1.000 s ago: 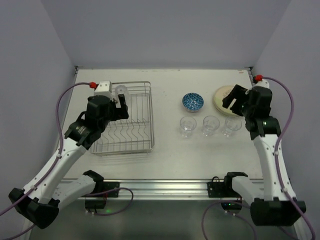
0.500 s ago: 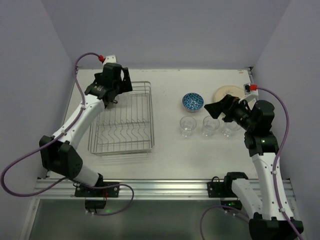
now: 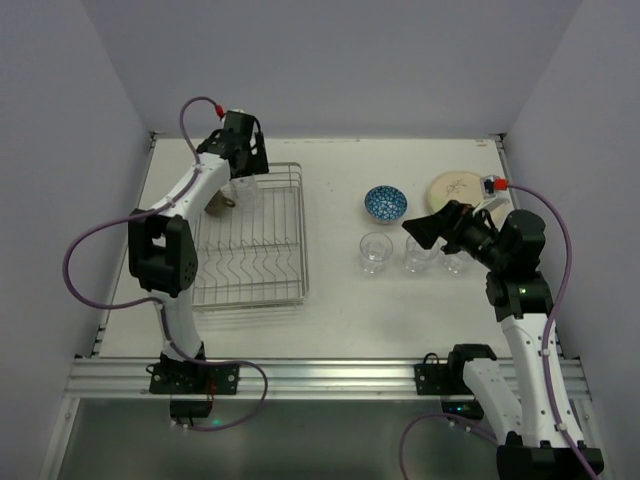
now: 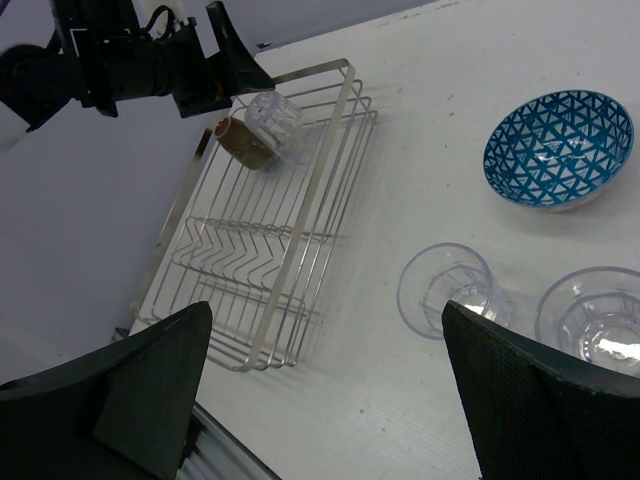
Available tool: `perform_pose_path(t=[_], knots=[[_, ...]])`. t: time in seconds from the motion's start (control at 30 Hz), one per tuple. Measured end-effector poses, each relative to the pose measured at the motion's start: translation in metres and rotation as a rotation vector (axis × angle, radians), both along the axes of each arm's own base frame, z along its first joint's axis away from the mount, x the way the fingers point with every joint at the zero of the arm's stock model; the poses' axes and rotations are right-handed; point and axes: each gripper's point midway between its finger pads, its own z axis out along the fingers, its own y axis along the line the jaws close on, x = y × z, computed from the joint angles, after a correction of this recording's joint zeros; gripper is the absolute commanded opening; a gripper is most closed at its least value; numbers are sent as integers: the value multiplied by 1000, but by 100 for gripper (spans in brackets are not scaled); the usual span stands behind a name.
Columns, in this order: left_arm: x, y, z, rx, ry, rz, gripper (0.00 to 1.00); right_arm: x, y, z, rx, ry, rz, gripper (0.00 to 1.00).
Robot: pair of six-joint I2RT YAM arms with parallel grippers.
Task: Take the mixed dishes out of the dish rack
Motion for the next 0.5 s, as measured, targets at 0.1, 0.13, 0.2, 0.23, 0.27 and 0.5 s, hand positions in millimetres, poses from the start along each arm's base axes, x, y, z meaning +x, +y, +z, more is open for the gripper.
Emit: perform_pose_path(t=[0.1, 0.13, 0.2, 0.23, 0.27, 0.5], knots=[[4, 6, -14, 13, 45, -5, 100, -1, 1, 0, 3, 0, 5, 99], [6, 7, -17, 16, 55, -9, 100, -1, 1, 0, 5, 1, 7, 99], [9, 8, -23, 24, 78, -22, 100, -1, 2, 1, 6, 0, 10, 99], [11, 8, -25, 27, 87, -31, 100, -1, 2, 1, 6, -1, 11, 99], [12, 8, -29, 28, 98, -41, 100, -1, 2, 1, 7, -2, 12, 99], [5, 5, -52, 39, 178, -107, 90, -3, 4, 2, 11, -4, 26, 99]])
